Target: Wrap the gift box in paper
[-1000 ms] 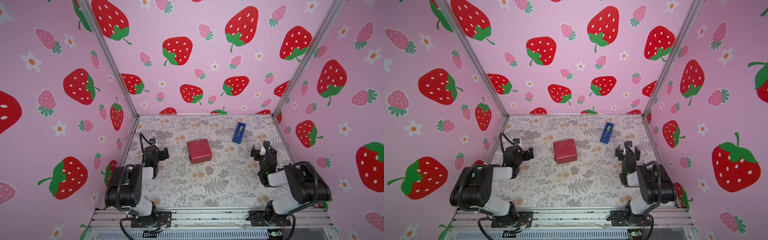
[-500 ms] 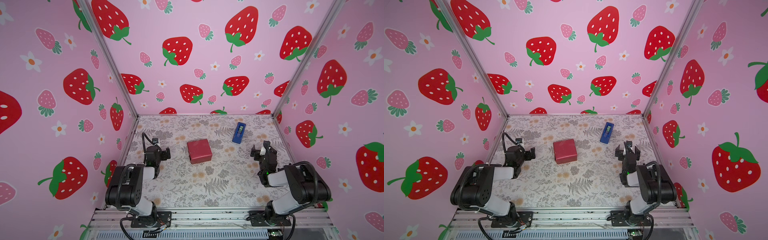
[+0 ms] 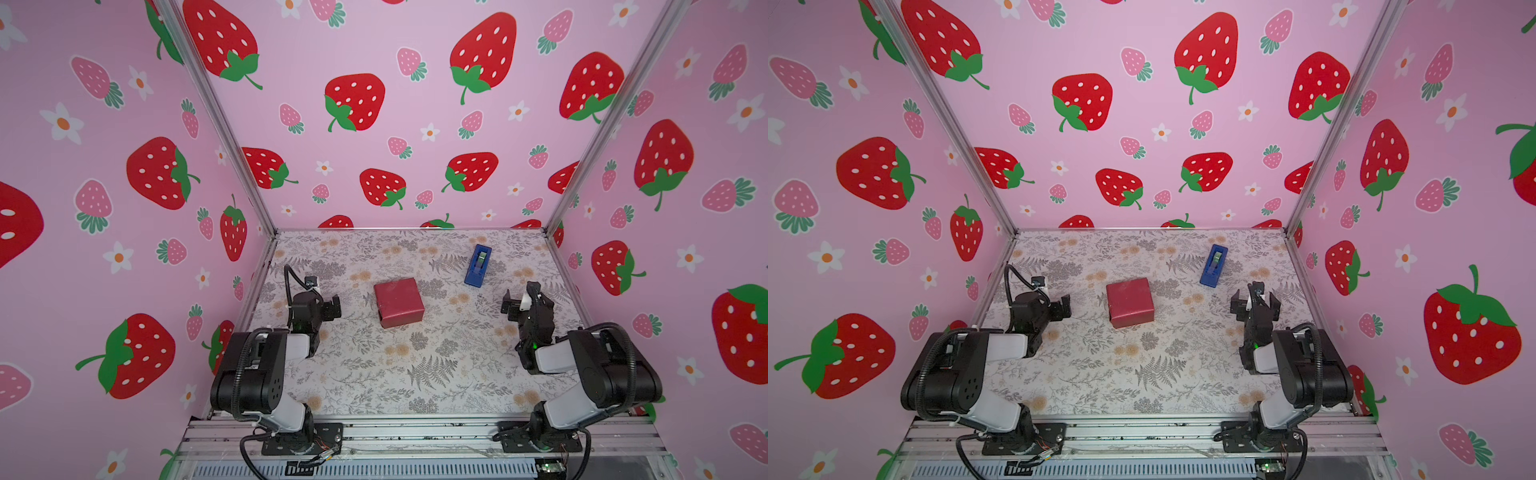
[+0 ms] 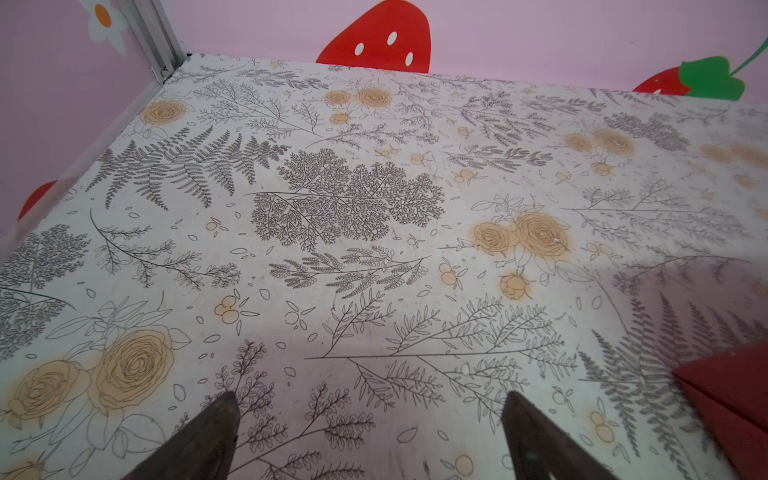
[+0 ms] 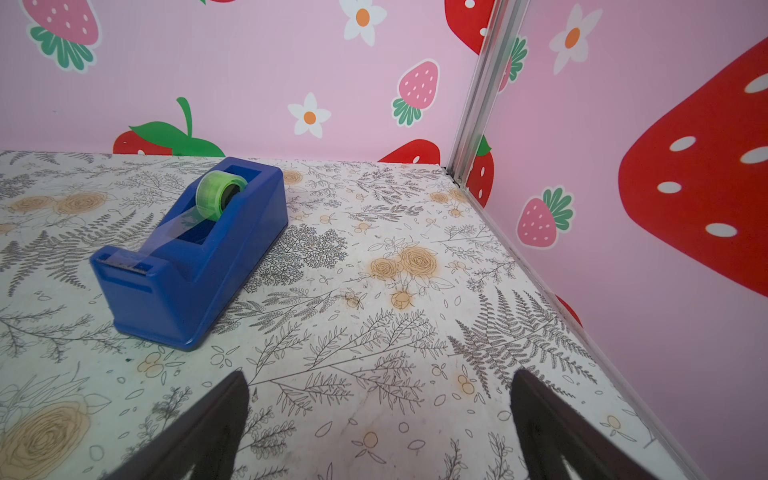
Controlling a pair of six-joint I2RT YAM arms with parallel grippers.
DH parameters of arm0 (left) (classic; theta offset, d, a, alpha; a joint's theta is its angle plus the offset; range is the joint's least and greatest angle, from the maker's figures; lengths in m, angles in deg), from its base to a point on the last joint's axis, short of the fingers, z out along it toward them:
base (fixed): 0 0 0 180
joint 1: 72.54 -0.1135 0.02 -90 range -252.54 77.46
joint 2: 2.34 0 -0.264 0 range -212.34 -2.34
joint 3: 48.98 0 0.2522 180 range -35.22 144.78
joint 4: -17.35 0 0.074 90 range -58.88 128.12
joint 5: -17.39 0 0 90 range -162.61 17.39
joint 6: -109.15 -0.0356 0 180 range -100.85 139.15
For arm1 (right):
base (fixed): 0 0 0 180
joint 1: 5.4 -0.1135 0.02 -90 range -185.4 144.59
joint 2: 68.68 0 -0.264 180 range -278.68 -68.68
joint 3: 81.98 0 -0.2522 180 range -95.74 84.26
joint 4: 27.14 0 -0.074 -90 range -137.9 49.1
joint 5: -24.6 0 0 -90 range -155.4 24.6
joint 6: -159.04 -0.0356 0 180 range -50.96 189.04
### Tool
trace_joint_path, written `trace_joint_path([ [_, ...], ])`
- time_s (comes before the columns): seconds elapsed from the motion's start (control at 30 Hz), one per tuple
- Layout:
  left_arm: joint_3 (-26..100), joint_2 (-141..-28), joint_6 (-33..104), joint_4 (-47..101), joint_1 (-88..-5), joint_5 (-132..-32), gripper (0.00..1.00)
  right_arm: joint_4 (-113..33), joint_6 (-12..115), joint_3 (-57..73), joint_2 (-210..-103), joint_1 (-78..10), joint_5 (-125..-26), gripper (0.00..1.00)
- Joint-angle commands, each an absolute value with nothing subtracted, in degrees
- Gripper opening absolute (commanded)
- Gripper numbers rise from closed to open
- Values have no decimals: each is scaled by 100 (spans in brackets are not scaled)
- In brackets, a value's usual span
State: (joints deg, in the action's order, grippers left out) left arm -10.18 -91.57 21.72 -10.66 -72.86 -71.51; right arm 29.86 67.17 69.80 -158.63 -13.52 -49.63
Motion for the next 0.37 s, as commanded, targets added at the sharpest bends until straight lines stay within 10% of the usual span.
trace_joint_path([
  [0.0, -885, -9111, 2057, -1213, -7281, -7103, 99, 3224, 6727, 6967, -15859, -1339, -4994, 100],
  [0.33, -875, -9125, 2064, -1221, -7309, -7152, 99, 3224, 6728, 6967, -15858, -1327, -4993, 100],
])
